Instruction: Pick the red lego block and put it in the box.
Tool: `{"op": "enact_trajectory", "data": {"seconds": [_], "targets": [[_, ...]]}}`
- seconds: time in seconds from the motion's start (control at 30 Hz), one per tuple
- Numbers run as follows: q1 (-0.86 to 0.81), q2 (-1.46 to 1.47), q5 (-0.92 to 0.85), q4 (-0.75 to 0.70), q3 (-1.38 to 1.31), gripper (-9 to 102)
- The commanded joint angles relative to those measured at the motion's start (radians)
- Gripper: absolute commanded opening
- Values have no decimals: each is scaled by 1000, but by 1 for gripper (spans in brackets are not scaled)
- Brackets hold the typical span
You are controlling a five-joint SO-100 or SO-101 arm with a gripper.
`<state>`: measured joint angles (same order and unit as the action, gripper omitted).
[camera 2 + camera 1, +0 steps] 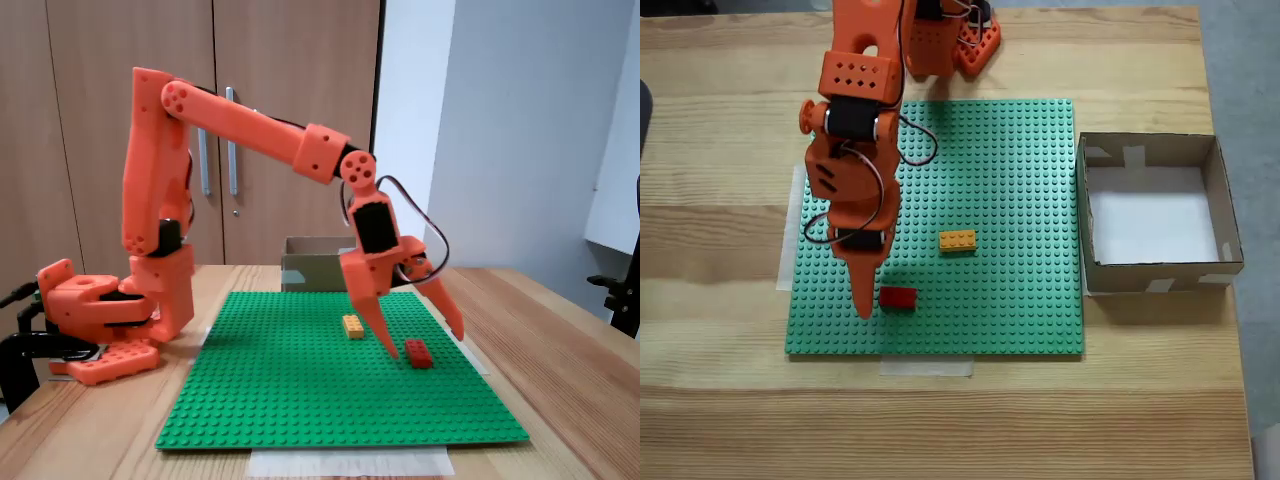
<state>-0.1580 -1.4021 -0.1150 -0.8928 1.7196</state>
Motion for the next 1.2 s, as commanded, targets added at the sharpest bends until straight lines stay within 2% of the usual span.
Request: {"op": "enact_trajectory", "data": {"seconds": [0.0, 0.47, 0.63, 1.17], "targets": [[14, 15, 21, -11, -78, 33], [66, 127, 78, -140, -212, 35], [61, 178, 98, -212, -293, 29], [61, 232, 83, -178, -316, 28]]}}
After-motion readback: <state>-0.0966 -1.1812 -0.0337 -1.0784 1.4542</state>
